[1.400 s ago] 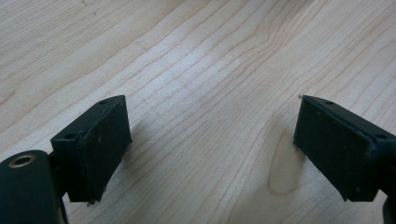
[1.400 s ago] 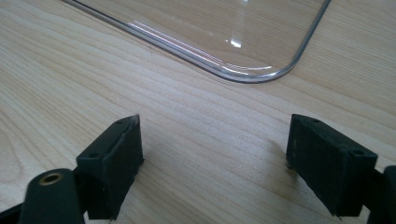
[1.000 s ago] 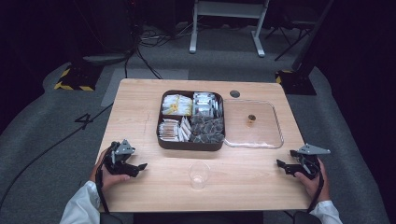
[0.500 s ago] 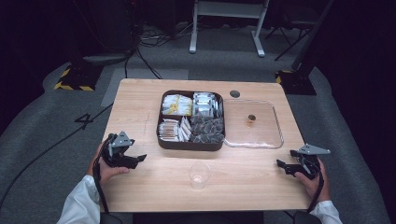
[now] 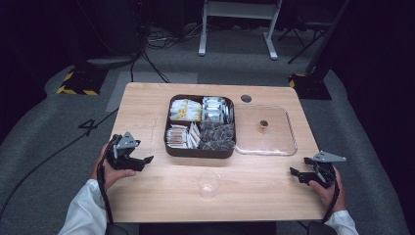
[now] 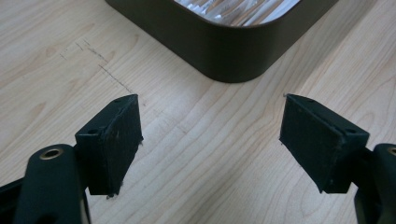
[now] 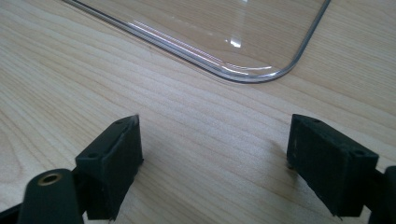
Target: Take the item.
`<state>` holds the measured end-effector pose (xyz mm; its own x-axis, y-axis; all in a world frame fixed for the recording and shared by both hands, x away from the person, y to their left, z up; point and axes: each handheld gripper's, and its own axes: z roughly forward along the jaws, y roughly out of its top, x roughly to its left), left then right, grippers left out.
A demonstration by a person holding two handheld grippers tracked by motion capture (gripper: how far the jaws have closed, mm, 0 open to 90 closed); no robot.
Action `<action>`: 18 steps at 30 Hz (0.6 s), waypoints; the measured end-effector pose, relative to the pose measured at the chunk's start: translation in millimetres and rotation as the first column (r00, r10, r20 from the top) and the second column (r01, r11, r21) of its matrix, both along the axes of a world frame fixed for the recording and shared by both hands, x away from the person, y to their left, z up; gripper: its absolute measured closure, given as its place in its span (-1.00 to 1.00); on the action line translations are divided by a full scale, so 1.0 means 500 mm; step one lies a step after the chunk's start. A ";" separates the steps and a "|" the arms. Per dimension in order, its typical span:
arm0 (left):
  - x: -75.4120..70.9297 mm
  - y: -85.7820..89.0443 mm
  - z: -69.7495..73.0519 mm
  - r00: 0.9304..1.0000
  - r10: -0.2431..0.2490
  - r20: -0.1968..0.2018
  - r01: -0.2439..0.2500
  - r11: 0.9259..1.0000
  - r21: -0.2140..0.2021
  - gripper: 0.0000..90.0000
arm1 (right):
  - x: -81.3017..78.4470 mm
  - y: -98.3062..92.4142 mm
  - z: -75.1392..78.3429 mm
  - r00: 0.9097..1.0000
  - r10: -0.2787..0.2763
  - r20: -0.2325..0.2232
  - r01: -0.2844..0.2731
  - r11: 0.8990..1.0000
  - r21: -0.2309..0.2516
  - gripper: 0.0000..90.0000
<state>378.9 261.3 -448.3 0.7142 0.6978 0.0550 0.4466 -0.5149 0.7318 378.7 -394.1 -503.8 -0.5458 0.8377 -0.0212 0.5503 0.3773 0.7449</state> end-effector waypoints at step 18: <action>0.019 -0.004 0.026 1.000 0.001 0.026 -0.001 1.000 0.007 -0.51 | 0.000 0.000 0.000 1.000 0.000 0.000 0.000 1.000 0.001 -0.59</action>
<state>388.4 259.3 -435.4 0.7116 0.6981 0.0790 0.4278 -0.5198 0.7395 378.7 -394.1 -503.8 -0.5458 0.8377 -0.0200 0.5505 0.3765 0.7451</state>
